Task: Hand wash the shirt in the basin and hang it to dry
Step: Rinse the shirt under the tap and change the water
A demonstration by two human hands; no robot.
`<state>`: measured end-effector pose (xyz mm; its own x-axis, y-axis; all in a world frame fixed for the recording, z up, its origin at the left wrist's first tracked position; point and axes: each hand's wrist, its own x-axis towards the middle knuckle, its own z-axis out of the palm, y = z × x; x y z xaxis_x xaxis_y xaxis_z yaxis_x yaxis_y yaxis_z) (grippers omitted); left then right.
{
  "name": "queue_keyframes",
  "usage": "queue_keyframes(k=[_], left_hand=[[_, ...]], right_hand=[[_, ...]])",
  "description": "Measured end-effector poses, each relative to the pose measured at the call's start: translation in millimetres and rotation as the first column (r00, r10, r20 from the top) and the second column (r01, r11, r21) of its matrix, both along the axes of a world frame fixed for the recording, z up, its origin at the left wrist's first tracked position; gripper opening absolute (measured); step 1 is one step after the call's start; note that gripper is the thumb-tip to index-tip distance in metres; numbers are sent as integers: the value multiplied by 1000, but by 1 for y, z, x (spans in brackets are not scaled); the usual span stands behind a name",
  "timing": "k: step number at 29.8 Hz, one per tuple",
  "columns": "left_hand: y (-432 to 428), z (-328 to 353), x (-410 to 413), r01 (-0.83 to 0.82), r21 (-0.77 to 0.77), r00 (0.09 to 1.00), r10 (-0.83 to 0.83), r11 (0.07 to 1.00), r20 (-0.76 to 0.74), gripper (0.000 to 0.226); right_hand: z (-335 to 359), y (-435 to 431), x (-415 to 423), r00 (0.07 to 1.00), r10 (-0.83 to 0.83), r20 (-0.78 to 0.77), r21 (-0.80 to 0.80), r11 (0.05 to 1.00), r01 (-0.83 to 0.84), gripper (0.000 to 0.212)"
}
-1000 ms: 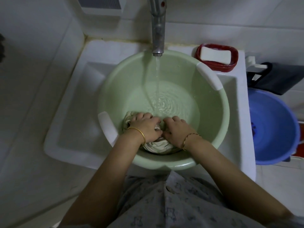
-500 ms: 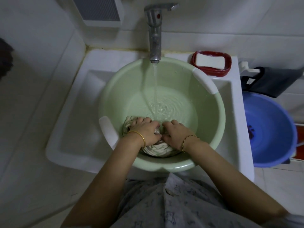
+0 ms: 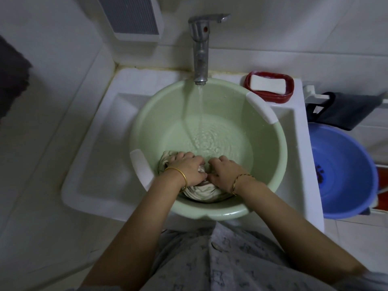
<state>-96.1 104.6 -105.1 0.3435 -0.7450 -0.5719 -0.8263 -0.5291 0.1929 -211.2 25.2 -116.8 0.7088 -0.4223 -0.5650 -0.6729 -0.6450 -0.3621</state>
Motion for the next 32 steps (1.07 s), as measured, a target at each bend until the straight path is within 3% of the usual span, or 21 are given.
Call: queue_keyframes(k=[32], left_hand=[[0,-2,2,18,-1,1000,-18,1000,5,49]], right_hand=[[-5,-3,1,1000,-17,-9,10,1000,17,50]])
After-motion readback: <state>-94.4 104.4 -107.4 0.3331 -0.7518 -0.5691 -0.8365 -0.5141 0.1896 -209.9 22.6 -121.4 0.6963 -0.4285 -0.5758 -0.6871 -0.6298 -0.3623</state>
